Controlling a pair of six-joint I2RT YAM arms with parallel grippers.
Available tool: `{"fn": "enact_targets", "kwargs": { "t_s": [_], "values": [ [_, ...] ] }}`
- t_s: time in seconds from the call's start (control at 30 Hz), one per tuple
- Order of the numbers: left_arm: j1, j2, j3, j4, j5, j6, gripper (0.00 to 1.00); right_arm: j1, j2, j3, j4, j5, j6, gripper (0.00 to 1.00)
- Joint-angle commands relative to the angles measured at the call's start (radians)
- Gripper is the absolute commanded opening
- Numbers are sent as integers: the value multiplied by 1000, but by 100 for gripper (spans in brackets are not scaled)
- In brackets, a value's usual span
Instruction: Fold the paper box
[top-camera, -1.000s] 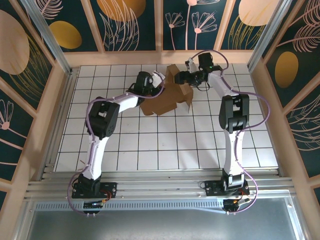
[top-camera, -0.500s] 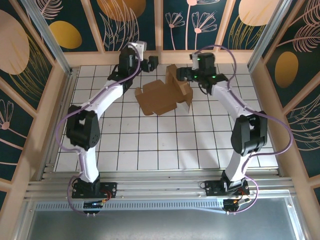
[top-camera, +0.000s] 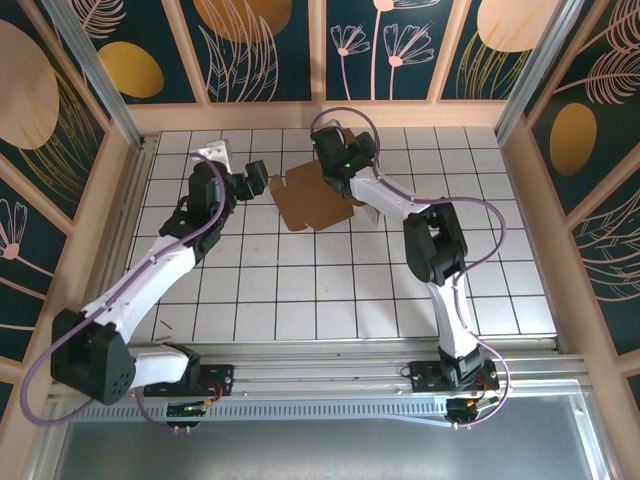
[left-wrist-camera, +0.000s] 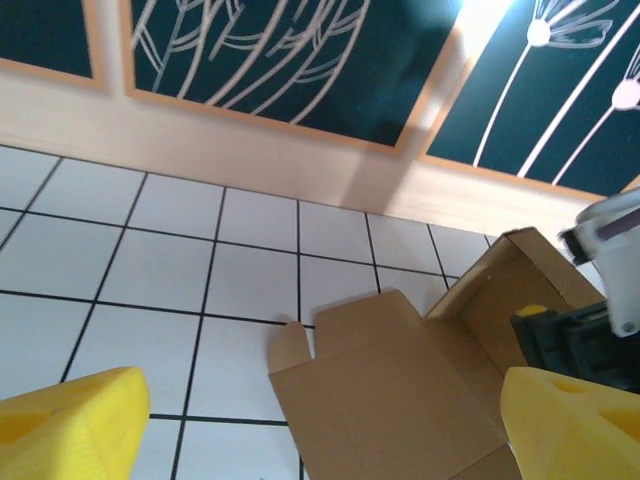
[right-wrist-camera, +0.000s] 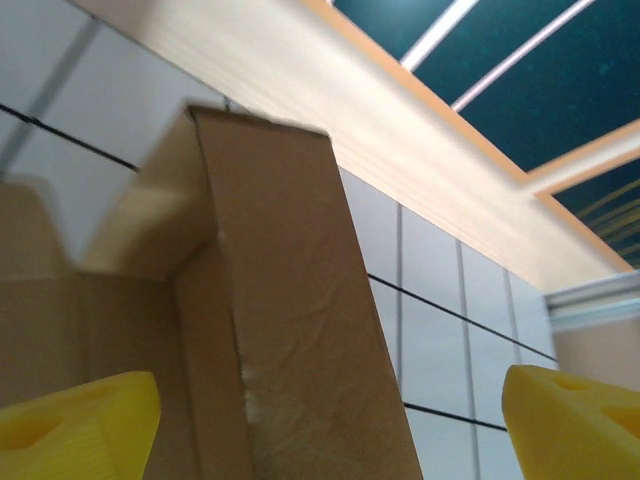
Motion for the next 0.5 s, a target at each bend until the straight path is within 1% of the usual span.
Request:
{"fn": "enact_targets", "kwargs": {
  "t_s": [0.0, 0.03, 0.07, 0.13, 0.23, 0.3, 0.4, 0.43, 0.47],
  "values": [
    [1, -52, -55, -23, -37, -39, 93, -1, 21, -3, 148, 209, -171, 84],
    [1, -64, -62, -27, -36, -39, 93, 0, 21, -29, 208, 227, -220, 81],
    [2, -74, -69, -30, -33, -39, 94, 1, 19, -56, 265, 243, -261, 75],
    [2, -91, -81, -32, -30, -39, 94, 6, 9, -110, 380, 266, -336, 59],
    [2, -105, -94, -33, -13, -38, 95, 22, -11, -192, 540, 287, -466, 42],
    [2, -111, -99, -30, 19, -36, 95, 32, -22, -241, 632, 293, -558, 27],
    [1, -110, -84, -46, 44, -57, 96, 43, -49, -321, 787, 272, -691, 7],
    [2, -107, -75, -58, 52, -59, 96, 47, -59, -344, 827, 256, -727, 2],
    [1, -104, -64, -72, 59, -57, 96, 53, -75, -373, 866, 225, -771, 0]
  ]
}}
